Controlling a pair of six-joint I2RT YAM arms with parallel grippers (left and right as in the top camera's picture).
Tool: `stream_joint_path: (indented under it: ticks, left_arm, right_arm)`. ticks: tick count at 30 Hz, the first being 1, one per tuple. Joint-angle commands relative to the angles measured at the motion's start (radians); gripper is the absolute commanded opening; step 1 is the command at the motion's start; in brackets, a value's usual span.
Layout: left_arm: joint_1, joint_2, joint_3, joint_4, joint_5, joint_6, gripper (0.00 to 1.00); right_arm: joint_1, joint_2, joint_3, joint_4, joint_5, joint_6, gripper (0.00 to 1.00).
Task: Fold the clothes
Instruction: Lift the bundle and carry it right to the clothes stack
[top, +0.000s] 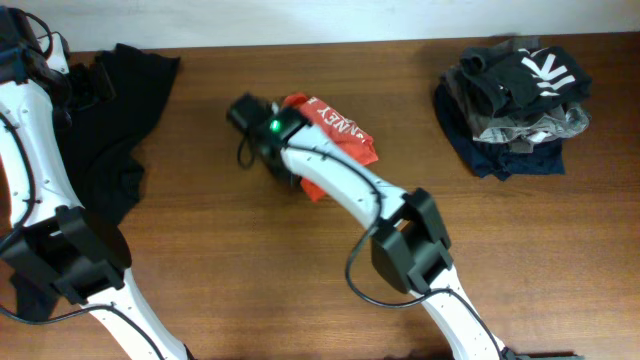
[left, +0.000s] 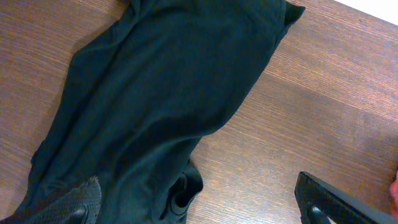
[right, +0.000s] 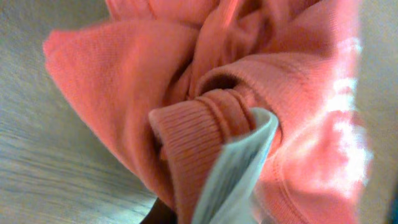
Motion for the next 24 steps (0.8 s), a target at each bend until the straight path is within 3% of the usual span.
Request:
stream_joint_path:
  ticks: [1, 11, 24]
  left_arm:
    - [-0.002, 0.009, 0.012, -0.002, 0.031, -0.011, 0.99]
    - [-0.002, 0.009, 0.012, -0.002, 0.040, -0.011, 0.99]
    - [-0.003, 0.009, 0.012, -0.002, 0.040, -0.011, 0.99]
  right_arm:
    - [-0.054, -0.077, 0.226, -0.083, 0.029, -0.030, 0.04]
    - [-0.272, -0.077, 0.626, -0.241, -0.062, -0.132, 0.04]
    - [-0.702, -0.077, 0.683, -0.197, -0.055, -0.141, 0.04]
